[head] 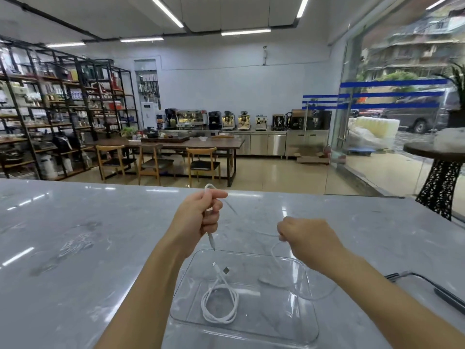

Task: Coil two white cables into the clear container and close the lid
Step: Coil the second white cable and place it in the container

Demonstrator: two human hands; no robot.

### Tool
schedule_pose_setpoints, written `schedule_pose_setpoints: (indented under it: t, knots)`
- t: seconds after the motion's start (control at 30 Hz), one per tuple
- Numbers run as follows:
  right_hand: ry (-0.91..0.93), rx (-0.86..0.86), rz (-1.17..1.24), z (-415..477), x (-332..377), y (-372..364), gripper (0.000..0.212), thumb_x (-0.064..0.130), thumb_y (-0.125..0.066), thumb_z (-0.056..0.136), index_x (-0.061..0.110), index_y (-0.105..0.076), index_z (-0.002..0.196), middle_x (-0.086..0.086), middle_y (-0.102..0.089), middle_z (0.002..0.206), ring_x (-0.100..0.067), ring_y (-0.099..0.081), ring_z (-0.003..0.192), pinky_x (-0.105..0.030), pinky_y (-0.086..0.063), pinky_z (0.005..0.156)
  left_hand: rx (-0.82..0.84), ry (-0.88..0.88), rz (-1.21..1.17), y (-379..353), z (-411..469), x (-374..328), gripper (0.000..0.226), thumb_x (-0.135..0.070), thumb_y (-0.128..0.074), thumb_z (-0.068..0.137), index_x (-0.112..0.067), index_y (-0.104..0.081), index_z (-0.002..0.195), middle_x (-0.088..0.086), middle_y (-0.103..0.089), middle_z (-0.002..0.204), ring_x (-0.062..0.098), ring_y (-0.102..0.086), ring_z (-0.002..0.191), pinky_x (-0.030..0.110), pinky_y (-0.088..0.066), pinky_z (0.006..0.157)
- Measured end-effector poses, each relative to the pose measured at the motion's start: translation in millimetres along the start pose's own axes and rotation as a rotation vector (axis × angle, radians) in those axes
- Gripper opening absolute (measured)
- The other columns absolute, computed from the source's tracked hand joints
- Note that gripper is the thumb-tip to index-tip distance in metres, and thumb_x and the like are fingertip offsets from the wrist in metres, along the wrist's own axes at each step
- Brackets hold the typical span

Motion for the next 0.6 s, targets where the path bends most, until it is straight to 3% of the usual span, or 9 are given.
schedule_pose_setpoints:
  t: [0.1, 0.2, 0.3, 0.33, 0.4, 0.47, 0.53, 0.6]
  knots:
    - [0.242, 0.087, 0.111, -3, 20, 6, 0.036, 0.015, -0.090, 0.042, 0.023, -0.057, 0.052, 0.012, -0.056, 0.047, -0.008, -0.051, 0.036, -0.015, -0.018, 0.031, 0.102, 0.070, 0.068, -5, -4, 9, 0.036, -0.016, -0.032, 0.100, 0.000, -0.063, 0.094, 0.010, -0.071, 0.079, 0.018, -0.067, 0.063, 0.024, -0.056, 0.060]
    - [0.313, 0.029, 0.298, 3, 33, 23, 0.022, 0.017, -0.076, 0.059, 0.027, -0.057, 0.065, 0.014, -0.060, 0.054, -0.005, -0.054, 0.045, -0.012, -0.027, 0.037, 0.316, 0.203, 0.169, -18, -14, 19, 0.037, -0.014, -0.031, 0.100, 0.003, -0.063, 0.099, 0.015, -0.075, 0.086, 0.025, -0.072, 0.081, 0.027, -0.058, 0.076]
    - [0.287, -0.028, 0.327, 12, 34, 36, 0.007, 0.020, -0.060, 0.075, 0.022, -0.060, 0.068, 0.009, -0.061, 0.059, -0.013, -0.057, 0.047, -0.016, -0.034, 0.038, 0.553, 0.269, 0.302, -30, -24, 25, 0.042, -0.018, -0.028, 0.100, 0.008, -0.060, 0.102, 0.017, -0.072, 0.077, 0.022, -0.067, 0.061, 0.026, -0.051, 0.067]
    - [0.254, -0.036, 0.337, 13, 33, 39, 0.013, 0.025, -0.055, 0.081, 0.019, -0.062, 0.072, 0.007, -0.064, 0.065, -0.014, -0.058, 0.050, -0.019, -0.039, 0.041, 0.610, 0.288, 0.320, -32, -26, 26, 0.041, -0.019, -0.028, 0.100, 0.006, -0.061, 0.100, 0.011, -0.070, 0.067, 0.017, -0.060, 0.049, 0.025, -0.046, 0.061]
    - [0.134, 0.077, 0.487, 11, 33, 45, 0.023, 0.033, -0.051, 0.085, 0.017, -0.064, 0.095, 0.005, -0.068, 0.092, -0.013, -0.060, 0.062, -0.027, -0.050, 0.054, 0.720, 0.352, 0.267, -32, -28, 29, 0.037, -0.020, -0.033, 0.098, 0.001, -0.064, 0.094, -0.002, -0.054, 0.046, 0.008, -0.037, 0.035, 0.020, -0.037, 0.047]
    - [0.038, 0.303, 0.703, 7, 34, 44, 0.034, 0.035, -0.051, 0.088, 0.023, -0.057, 0.120, 0.008, -0.064, 0.114, -0.004, -0.058, 0.085, -0.026, -0.048, 0.077, 0.897, 0.403, 0.100, -34, -32, 29, 0.033, -0.023, -0.041, 0.095, -0.005, -0.067, 0.089, -0.007, -0.035, 0.041, 0.004, -0.024, 0.035, 0.014, -0.030, 0.041]
    - [0.039, 0.436, 0.860, 5, 37, 44, 0.028, 0.031, -0.049, 0.091, 0.019, -0.062, 0.113, 0.005, -0.070, 0.097, -0.005, -0.060, 0.083, -0.021, -0.046, 0.077, 1.030, 0.400, -0.028, -35, -36, 29, 0.030, -0.030, -0.047, 0.093, -0.010, -0.068, 0.086, -0.007, -0.029, 0.043, 0.006, -0.021, 0.036, 0.010, -0.028, 0.041]
    - [-0.035, 0.409, 0.919, 6, 31, 42, 0.022, 0.024, -0.053, 0.091, 0.007, -0.067, 0.094, 0.005, -0.063, 0.065, -0.007, -0.056, 0.062, -0.016, -0.043, 0.062, 0.934, 0.361, 0.000, -40, -36, 30, 0.034, -0.033, -0.045, 0.093, -0.013, -0.067, 0.078, -0.008, -0.030, 0.042, 0.005, -0.022, 0.036, 0.013, -0.026, 0.040]
Point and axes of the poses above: each hand's wrist, its own z-axis towards the middle knuckle, its own y-axis out of the back of the hand, x = y × z, the point moved 3 cm from there along z, towards the middle knuckle
